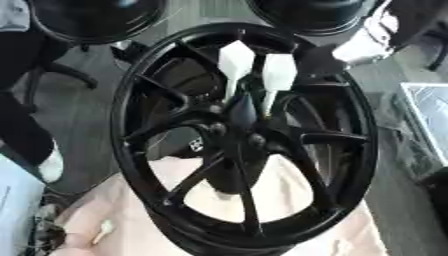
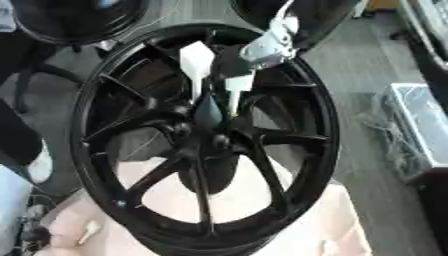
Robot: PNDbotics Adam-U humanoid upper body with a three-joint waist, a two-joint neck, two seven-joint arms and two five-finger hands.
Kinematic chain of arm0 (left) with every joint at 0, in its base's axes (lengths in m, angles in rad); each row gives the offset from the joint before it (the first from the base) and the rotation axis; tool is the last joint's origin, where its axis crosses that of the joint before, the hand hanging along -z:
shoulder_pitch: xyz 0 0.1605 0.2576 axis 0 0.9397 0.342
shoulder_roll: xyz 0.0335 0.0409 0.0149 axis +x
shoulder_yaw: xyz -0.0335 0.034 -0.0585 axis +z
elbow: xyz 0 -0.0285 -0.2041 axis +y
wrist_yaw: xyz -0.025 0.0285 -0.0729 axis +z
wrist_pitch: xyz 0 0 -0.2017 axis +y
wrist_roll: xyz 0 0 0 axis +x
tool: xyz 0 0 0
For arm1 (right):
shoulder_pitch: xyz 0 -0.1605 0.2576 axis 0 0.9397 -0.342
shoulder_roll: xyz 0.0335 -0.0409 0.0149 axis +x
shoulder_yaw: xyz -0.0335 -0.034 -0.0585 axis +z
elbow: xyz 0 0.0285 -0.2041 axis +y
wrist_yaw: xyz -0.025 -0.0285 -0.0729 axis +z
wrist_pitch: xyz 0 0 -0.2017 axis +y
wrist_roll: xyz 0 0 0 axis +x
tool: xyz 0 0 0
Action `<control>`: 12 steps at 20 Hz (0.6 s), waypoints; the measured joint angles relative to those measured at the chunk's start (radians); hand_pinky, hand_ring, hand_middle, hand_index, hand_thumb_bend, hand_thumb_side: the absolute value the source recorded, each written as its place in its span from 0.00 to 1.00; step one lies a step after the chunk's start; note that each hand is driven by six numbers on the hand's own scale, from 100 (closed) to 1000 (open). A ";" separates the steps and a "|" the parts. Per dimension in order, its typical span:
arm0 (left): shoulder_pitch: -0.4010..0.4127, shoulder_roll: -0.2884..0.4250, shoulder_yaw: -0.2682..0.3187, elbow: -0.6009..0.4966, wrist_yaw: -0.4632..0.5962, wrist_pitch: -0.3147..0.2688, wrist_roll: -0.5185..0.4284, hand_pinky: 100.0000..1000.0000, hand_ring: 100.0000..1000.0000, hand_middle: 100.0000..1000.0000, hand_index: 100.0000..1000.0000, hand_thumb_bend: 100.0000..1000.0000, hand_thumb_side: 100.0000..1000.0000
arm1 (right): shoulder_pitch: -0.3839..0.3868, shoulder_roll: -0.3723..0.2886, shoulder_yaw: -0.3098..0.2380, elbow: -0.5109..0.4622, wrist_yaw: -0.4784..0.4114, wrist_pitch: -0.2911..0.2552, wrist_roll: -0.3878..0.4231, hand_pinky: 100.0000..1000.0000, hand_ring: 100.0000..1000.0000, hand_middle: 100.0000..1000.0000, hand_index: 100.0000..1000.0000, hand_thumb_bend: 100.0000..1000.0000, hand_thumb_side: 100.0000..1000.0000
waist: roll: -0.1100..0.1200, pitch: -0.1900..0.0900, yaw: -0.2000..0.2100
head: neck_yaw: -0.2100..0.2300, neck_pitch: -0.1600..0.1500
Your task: Pull the pin out of the wheel hub.
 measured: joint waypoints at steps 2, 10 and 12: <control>0.000 0.000 0.000 0.000 0.000 0.000 0.000 0.77 0.82 0.80 0.85 0.09 0.70 | 0.004 0.007 0.008 0.008 0.020 -0.006 0.013 0.87 0.79 0.74 0.90 0.52 0.32 | 0.000 0.003 0.001 | 0.000 0.000; -0.004 0.000 0.000 0.000 0.000 0.002 -0.003 0.77 0.82 0.79 0.84 0.09 0.70 | 0.018 0.038 0.042 0.066 0.106 -0.028 0.052 0.87 0.79 0.74 0.88 0.49 0.29 | 0.000 0.006 0.008 | -0.002 0.000; -0.006 0.000 0.000 0.000 0.000 0.003 -0.004 0.77 0.82 0.79 0.84 0.09 0.70 | 0.026 0.044 0.042 0.082 0.127 -0.031 0.051 0.86 0.78 0.73 0.87 0.49 0.27 | 0.000 0.007 0.008 | -0.002 0.000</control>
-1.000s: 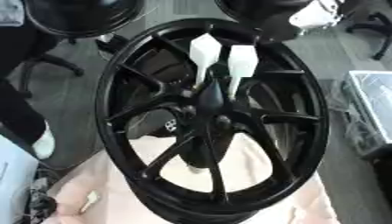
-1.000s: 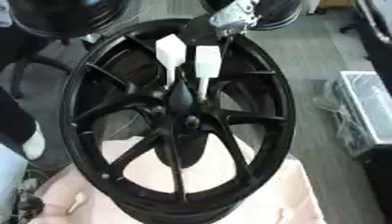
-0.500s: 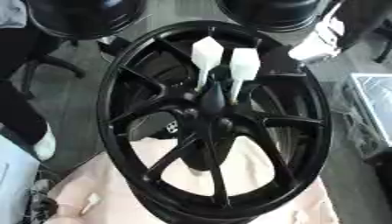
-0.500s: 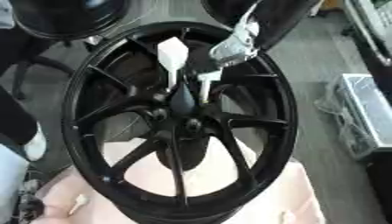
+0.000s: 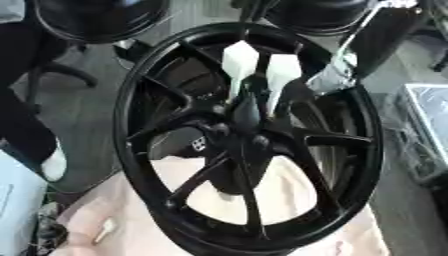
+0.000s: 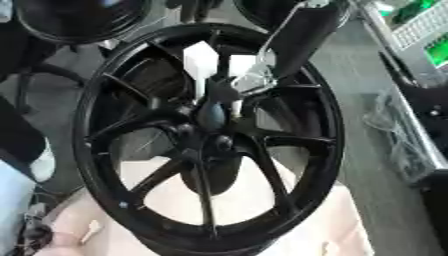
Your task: Pull the pin out of the wheel hub.
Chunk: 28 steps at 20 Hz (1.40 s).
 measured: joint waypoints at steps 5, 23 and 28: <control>-0.002 0.000 0.000 0.000 0.000 0.001 -0.002 0.77 0.82 0.79 0.84 0.09 0.70 | 0.009 0.009 0.005 0.038 0.037 -0.006 -0.005 0.86 0.78 0.72 0.86 0.48 0.27 | 0.001 0.006 0.001 | -0.003 0.000; -0.002 0.000 -0.002 0.000 0.000 0.003 -0.006 0.78 0.82 0.79 0.84 0.08 0.70 | 0.043 0.015 -0.005 0.128 0.128 -0.035 -0.023 0.86 0.77 0.71 0.86 0.47 0.27 | 0.003 0.016 0.000 | -0.002 -0.009; -0.003 0.000 -0.002 0.000 0.000 0.004 -0.007 0.78 0.82 0.79 0.84 0.08 0.70 | 0.043 0.016 -0.008 0.149 0.144 -0.037 -0.026 0.86 0.77 0.71 0.86 0.47 0.27 | 0.003 0.021 0.001 | 0.000 -0.010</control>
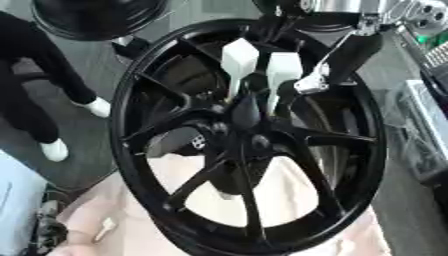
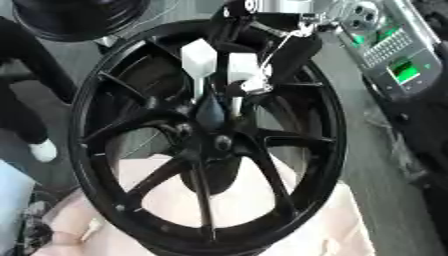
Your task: Pull the pin out of the wheel hub.
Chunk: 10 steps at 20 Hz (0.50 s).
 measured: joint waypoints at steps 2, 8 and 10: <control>0.000 0.000 0.000 0.000 0.000 0.000 0.000 0.78 0.82 0.79 0.84 0.08 0.70 | 0.000 0.001 0.000 0.010 0.008 0.000 -0.001 0.86 0.78 0.71 0.86 0.47 0.27 | 0.000 0.002 0.001 | 0.001 -0.002; -0.001 0.000 0.000 0.000 0.000 0.000 -0.001 0.78 0.82 0.79 0.84 0.08 0.70 | 0.001 0.007 -0.006 0.046 0.036 -0.009 -0.011 0.86 0.78 0.72 0.85 0.46 0.26 | 0.000 0.006 0.002 | 0.002 -0.007; -0.001 0.000 0.000 0.000 0.000 0.000 -0.001 0.78 0.82 0.79 0.84 0.08 0.70 | 0.001 0.010 -0.006 0.062 0.044 -0.015 -0.011 0.86 0.78 0.72 0.85 0.44 0.24 | 0.000 0.006 0.004 | 0.002 -0.008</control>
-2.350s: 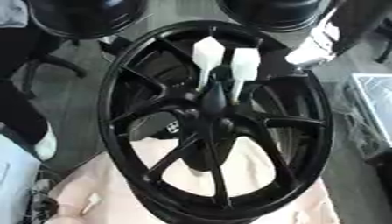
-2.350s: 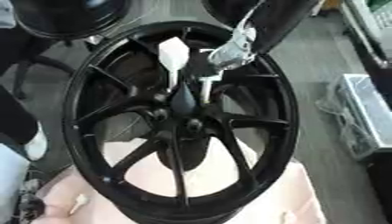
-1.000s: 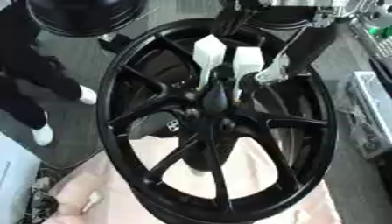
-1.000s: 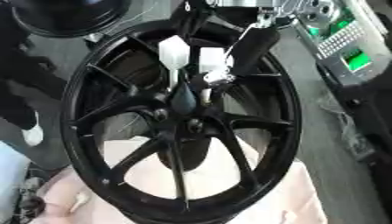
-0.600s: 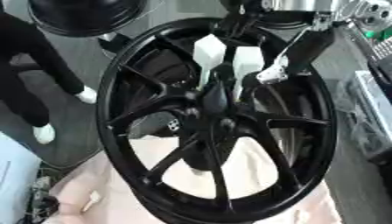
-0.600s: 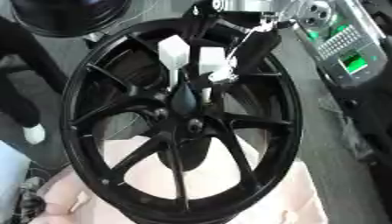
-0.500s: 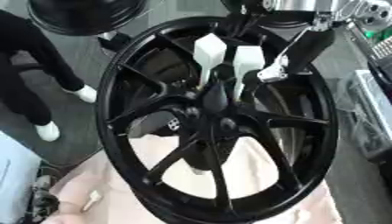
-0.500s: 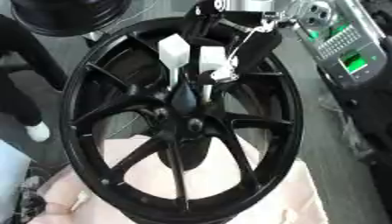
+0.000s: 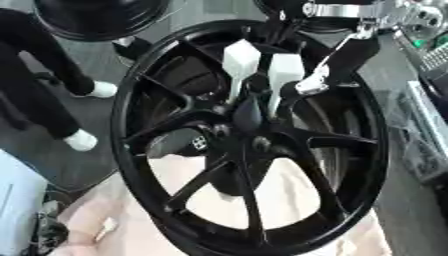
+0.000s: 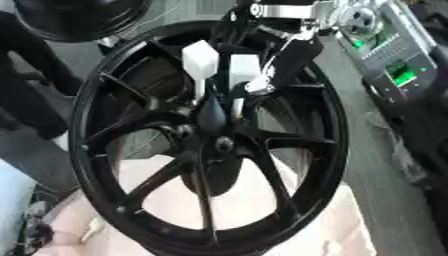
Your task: Pull the pin out of the wheel hub.
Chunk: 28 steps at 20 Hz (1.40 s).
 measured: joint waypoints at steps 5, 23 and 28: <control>0.000 0.000 0.000 0.000 0.000 0.000 -0.001 0.78 0.82 0.79 0.84 0.08 0.70 | 0.000 0.008 -0.003 0.041 0.015 -0.017 0.007 0.86 0.77 0.71 0.84 0.43 0.22 | 0.000 0.006 0.001 | 0.000 0.000; -0.008 0.000 0.000 0.000 0.000 0.003 -0.006 0.78 0.82 0.79 0.83 0.08 0.70 | -0.001 0.017 -0.006 0.096 0.020 -0.024 0.025 0.84 0.75 0.57 0.75 0.29 0.12 | 0.000 0.016 0.011 | 0.000 -0.001; -0.008 -0.001 -0.001 0.000 -0.002 0.005 -0.008 0.78 0.82 0.79 0.83 0.08 0.71 | -0.001 0.018 -0.006 0.082 -0.008 -0.004 0.026 0.83 0.74 0.51 0.71 0.24 0.10 | 0.002 0.018 0.011 | 0.001 -0.001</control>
